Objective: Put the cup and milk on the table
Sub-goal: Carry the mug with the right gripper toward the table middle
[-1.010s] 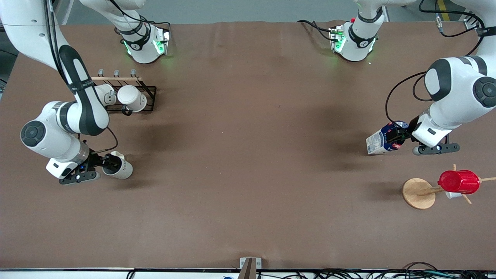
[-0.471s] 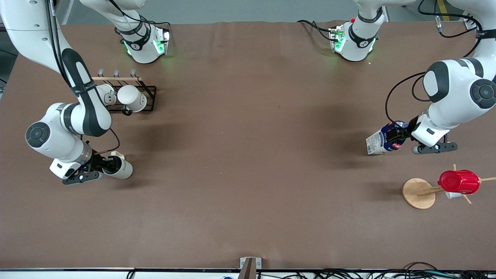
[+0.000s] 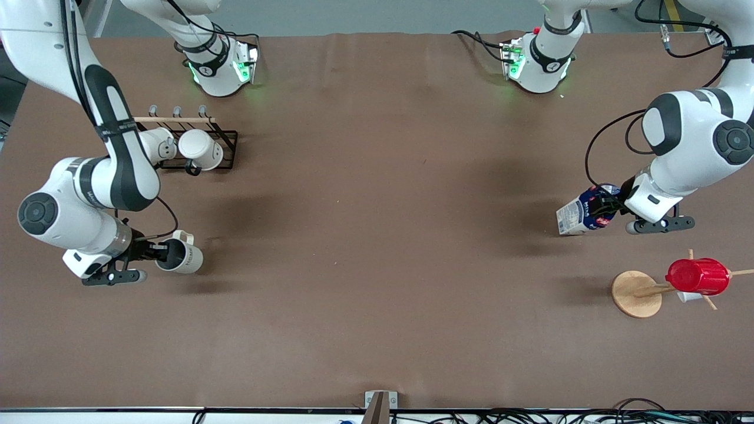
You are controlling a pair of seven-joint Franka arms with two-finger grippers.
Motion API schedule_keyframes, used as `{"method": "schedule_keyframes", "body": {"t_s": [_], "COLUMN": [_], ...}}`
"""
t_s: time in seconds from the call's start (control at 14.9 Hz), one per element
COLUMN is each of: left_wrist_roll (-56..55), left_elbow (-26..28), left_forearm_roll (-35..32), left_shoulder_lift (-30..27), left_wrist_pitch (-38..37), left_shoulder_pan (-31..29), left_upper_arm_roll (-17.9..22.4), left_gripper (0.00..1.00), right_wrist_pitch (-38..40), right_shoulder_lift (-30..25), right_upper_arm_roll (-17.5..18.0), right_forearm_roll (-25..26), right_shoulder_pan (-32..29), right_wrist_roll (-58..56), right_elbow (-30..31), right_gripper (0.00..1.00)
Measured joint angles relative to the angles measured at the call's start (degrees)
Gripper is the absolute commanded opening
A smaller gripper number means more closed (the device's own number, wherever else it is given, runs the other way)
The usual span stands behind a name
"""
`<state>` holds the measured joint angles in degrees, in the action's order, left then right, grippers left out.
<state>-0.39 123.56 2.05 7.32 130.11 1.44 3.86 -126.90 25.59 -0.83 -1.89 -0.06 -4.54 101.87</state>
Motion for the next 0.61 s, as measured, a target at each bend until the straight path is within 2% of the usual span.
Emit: {"method": "schedule_keyframes", "body": {"t_s": [0.2,0.47,0.61], "left_wrist_roll": [0.0,0.0,0.0], "left_elbow": [0.1,0.1,0.0], "left_forearm_roll": [0.0,0.0,0.0], "left_shoulder_lift": [0.0,-0.1,-0.3], "left_wrist_pitch": [0.1,0.3,0.4], "left_shoulder_pan": [-0.7,-0.8,-0.7], "left_upper_arm_roll": [0.0,0.0,0.0], "left_gripper": [0.23,0.14,0.14], "right_wrist_pitch": [2.6,2.2,2.0], "right_shoulder_lift": [-0.9,-0.2,1.8], "right_upper_arm_roll": [0.5,0.6,0.5], "right_forearm_roll": [0.0,0.0,0.0], "right_shoulder_pan": [8.6,22.9,28.6], "right_wrist_roll": [11.4,19.2,23.5], "right_elbow": [-4.1,-5.8,-7.4], "right_gripper": [0.00,0.01,0.01]}}
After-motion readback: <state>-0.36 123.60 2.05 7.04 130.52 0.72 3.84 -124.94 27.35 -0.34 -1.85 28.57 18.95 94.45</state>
